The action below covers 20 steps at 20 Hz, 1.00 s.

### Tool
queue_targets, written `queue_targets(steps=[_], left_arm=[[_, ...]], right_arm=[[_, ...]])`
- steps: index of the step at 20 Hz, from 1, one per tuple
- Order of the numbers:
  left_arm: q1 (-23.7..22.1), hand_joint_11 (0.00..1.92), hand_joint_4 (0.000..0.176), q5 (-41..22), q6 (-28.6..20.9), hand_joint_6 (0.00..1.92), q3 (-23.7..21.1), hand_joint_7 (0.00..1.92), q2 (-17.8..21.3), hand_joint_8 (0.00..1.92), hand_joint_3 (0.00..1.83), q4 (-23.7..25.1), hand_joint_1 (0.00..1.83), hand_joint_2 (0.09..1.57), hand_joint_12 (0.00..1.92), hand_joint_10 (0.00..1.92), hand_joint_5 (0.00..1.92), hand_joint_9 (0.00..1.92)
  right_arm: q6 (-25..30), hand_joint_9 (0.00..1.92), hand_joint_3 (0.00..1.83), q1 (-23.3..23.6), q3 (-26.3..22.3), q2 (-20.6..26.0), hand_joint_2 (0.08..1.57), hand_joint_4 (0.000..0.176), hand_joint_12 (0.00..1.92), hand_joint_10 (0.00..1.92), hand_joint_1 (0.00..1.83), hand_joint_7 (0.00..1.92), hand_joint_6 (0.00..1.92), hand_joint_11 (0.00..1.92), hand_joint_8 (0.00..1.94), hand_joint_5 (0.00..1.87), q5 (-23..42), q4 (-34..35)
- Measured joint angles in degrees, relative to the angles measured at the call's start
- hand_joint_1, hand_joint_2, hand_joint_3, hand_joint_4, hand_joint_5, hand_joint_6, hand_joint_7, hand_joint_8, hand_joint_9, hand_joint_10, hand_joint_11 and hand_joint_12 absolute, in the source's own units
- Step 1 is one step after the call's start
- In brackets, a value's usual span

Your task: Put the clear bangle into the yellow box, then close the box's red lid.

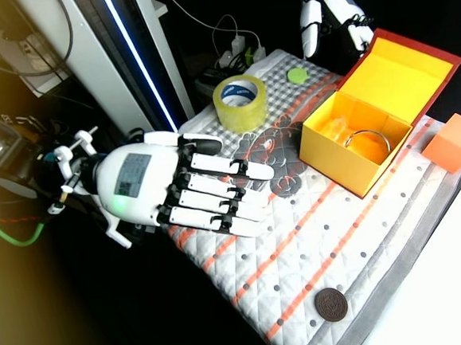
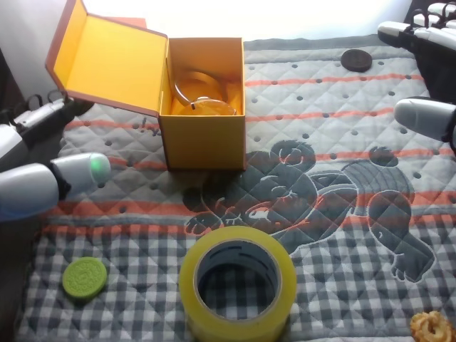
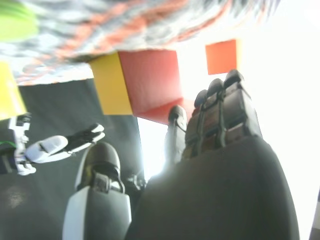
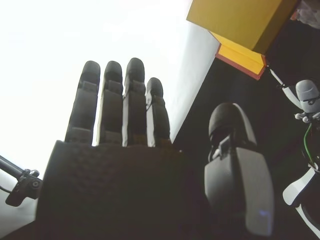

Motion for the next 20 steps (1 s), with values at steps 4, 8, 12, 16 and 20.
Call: queue_targets(steps=[4, 8, 12, 16, 20], left_arm=[[-2.7, 0.0, 0.176, -0.2, 0.0, 0.0, 1.6, 0.0, -1.6, 0.0, 0.0, -0.5, 0.06, 1.14, 0.0, 0.0, 0.0, 0.0], [-5.6, 0.0, 0.176, 0.8, 0.0, 0.0, 2.2, 0.0, -2.2, 0.0, 0.0, 1.2, 0.02, 1.13, 0.0, 0.0, 0.0, 0.0], [-7.2, 0.0, 0.176, 1.3, 0.0, 0.0, 2.7, 0.0, -2.4, 0.0, 0.0, 2.5, 0.05, 1.14, 0.0, 0.0, 0.0, 0.0], [-10.9, 0.0, 0.176, 4.5, 0.0, 0.0, 4.1, 0.0, -4.1, 0.0, 0.0, 5.7, 0.12, 1.14, 0.0, 0.0, 0.01, 0.0], [-15.8, 0.0, 0.176, 9.3, 0.0, 0.01, 5.2, 0.0, -7.0, 0.0, 0.0, 11.2, 0.28, 1.07, 0.0, 0.0, 0.21, 0.0]], right_arm=[[0.0, 0.21, 0.01, -0.2, 0.0, -0.2, 1.3, 0.078, 0.09, 0.0, 0.07, 0.41, 0.0, 0.04, 0.0, 0.22, 0.0, 0.6], [0.0, 0.25, 0.0, -0.7, 0.0, -0.2, 1.3, 0.077, 0.12, 0.01, 0.09, 0.41, 0.0, 0.08, 0.0, 0.22, 0.0, 0.7], [0.0, 0.22, 0.0, -0.9, 0.0, -0.2, 1.32, 0.081, 0.22, 0.0, 0.08, 0.41, 0.0, 0.0, 0.0, 0.22, 0.0, 0.7], [0.0, 0.22, 0.0, -1.0, 0.0, -0.2, 1.31, 0.064, 0.19, 0.0, 0.08, 0.42, 0.0, 0.0, 0.0, 0.22, 0.0, 0.9], [0.1, 0.26, 0.0, -1.1, 0.0, -0.2, 1.32, 0.069, 0.3, 0.0, 0.1, 0.44, 0.0, 0.0, 0.0, 0.24, 0.0, 0.8]])
